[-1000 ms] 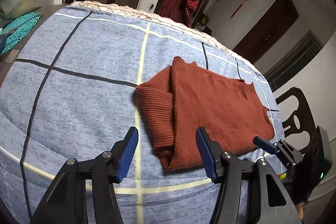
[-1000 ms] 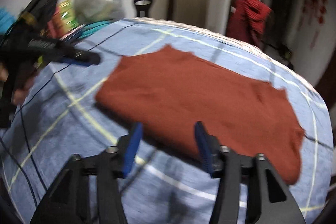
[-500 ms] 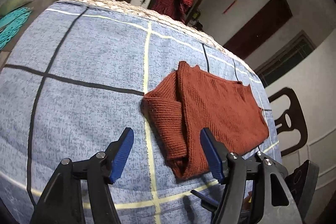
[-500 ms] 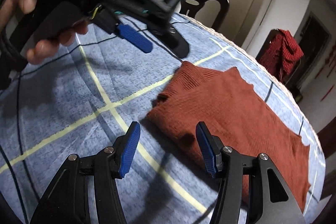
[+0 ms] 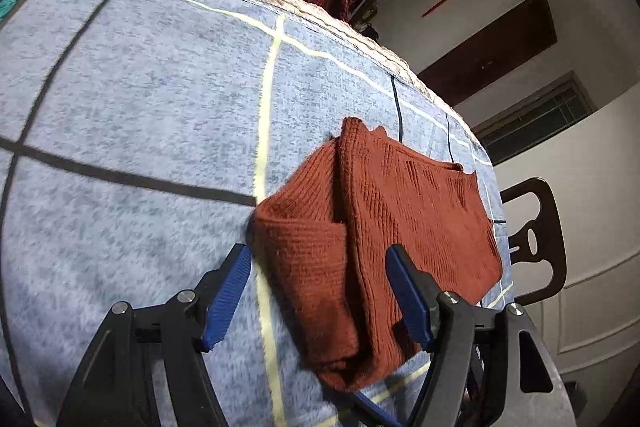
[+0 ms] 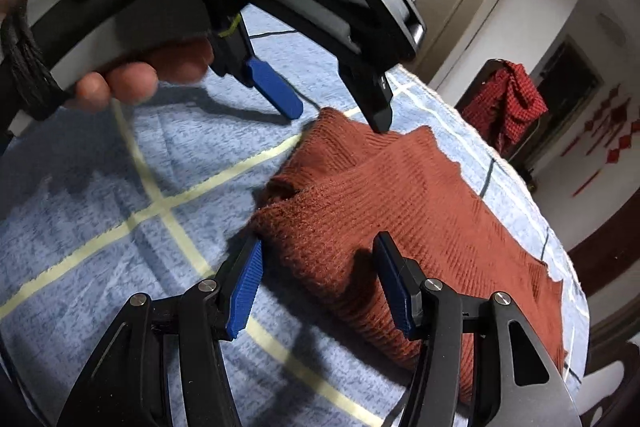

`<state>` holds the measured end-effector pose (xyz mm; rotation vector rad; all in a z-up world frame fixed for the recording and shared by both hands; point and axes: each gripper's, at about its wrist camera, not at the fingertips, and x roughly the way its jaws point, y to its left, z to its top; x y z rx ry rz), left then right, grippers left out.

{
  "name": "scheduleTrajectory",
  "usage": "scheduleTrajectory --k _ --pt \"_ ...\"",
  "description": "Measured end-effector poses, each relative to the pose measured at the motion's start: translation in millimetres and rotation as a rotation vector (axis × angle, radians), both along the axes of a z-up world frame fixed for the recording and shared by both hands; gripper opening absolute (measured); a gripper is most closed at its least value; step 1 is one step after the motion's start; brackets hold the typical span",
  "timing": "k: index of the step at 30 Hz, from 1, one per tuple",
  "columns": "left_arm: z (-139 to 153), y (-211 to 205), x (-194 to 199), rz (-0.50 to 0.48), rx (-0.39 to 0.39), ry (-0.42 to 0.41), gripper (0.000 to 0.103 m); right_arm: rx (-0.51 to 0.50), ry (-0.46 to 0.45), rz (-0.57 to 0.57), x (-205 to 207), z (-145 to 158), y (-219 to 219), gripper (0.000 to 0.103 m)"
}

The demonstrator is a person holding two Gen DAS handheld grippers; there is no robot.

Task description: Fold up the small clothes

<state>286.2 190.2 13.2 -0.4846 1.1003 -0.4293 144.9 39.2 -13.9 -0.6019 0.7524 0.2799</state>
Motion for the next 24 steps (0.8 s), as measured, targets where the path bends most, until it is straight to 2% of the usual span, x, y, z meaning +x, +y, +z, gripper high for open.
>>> scheduleTrajectory --k 2,4,5,11,17,18,20,21,22,24 --pt "-3.1 -3.4 6.0 -0.006 -0.008 0.011 0.072 -0.006 -0.020 -0.005 -0.8 -0.9 1.7 0.054" --pt "-6.0 -7.3 12.0 -0.014 -0.021 0.024 0.072 -0.014 -0.021 -0.007 0.1 -3.0 3.5 0.037" --pt "-6.6 -8.6 14.7 -0.016 -0.026 0.026 0.072 -0.017 -0.020 -0.006 0.6 -3.2 4.4 0.036" --pt "-7.1 -18.5 26.3 -0.055 -0.037 0.030 0.072 -0.037 -0.028 0.000 -2.5 -4.1 11.3 0.032" --pt "-3.5 -31.3 30.3 -0.072 0.035 0.014 0.072 -0.024 -0.021 -0.002 -2.2 -4.1 11.6 0.030" --pt "-2.8 -33.5 30.1 -0.073 0.054 0.010 0.070 -0.025 -0.022 -0.003 -3.2 -4.3 12.2 0.028" --pt "-1.8 -39.9 30.5 -0.079 0.113 0.006 0.058 -0.024 -0.023 -0.007 -1.5 -3.9 11.4 0.026" --pt "-1.8 -42.0 30.9 -0.076 0.135 0.007 0.044 -0.020 -0.022 -0.008 -1.6 -3.7 10.9 0.026" --pt "-2.4 -43.6 31.5 -0.078 0.148 0.008 0.038 -0.014 -0.020 -0.010 -1.6 -3.0 10.4 0.025" --pt "-3.2 -44.9 32.5 -0.077 0.153 0.015 0.036 -0.002 -0.015 -0.015 -1.6 -2.0 8.4 0.024"
